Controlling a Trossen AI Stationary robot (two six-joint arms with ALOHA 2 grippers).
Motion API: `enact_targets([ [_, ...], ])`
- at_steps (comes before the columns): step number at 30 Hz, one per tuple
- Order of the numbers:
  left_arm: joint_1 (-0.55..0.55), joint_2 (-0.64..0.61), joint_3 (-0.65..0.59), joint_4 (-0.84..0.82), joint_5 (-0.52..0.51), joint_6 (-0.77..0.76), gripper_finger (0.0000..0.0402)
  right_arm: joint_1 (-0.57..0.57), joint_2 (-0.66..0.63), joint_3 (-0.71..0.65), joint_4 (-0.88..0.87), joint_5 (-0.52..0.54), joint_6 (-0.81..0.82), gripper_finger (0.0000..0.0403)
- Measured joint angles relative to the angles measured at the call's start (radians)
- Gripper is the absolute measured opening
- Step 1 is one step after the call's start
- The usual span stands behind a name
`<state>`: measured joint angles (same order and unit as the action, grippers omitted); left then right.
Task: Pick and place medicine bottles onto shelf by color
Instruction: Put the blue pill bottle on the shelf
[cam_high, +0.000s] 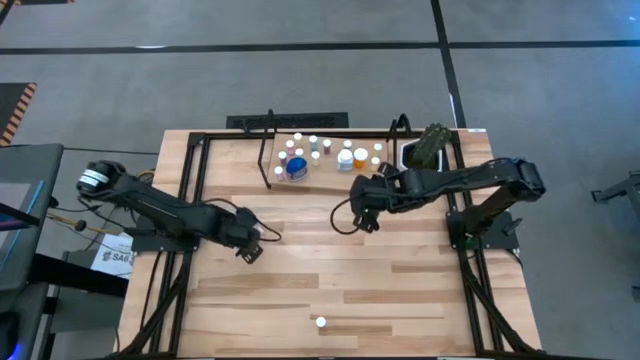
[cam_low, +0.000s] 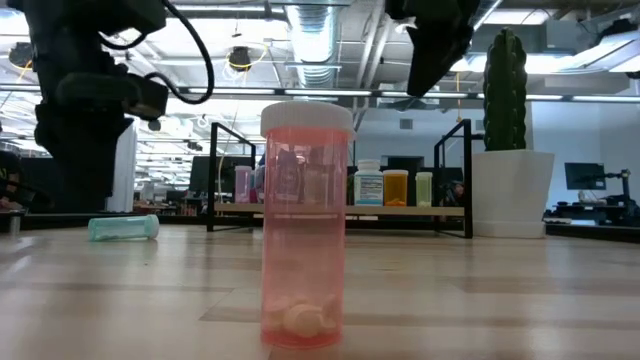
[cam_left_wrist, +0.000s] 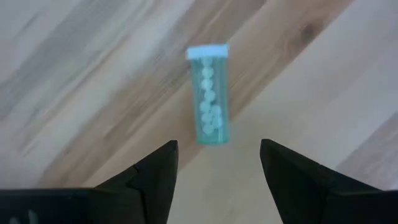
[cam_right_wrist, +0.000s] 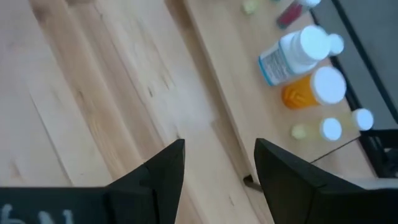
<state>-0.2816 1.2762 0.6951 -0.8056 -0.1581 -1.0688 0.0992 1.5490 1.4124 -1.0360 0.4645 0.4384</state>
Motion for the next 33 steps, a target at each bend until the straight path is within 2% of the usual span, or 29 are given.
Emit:
enact_targets([
  [5, -0.007, -0.034, -0.031, 0.033, -0.085, -0.047, 0.0214, -0.006, 0.017, -0.001, -0.005, -0.020, -0.009, 0.0214],
  [9, -0.006, -0.004, -0.031, 0.043, -0.100, -0.050, 0.0214, -0.001, 0.026, 0.000, 0.004, -0.021, -0.022, 0.0214],
  [21, -0.007, 0.199, -0.028, 0.090, -0.090, -0.050, 0.0208, -0.002, 0.027, 0.000, -0.004, -0.021, -0.028, 0.0214],
  [25, -0.008, 0.240, -0.024, 0.106, -0.080, -0.042, 0.0179, -0.002, 0.026, 0.000, -0.006, -0.021, -0.028, 0.0214],
  [33, -0.007, 0.204, 0.020, 0.118, -0.063, -0.003, 0.0071, -0.002, 0.026, 0.000, 0.000, -0.021, -0.068, 0.0214],
])
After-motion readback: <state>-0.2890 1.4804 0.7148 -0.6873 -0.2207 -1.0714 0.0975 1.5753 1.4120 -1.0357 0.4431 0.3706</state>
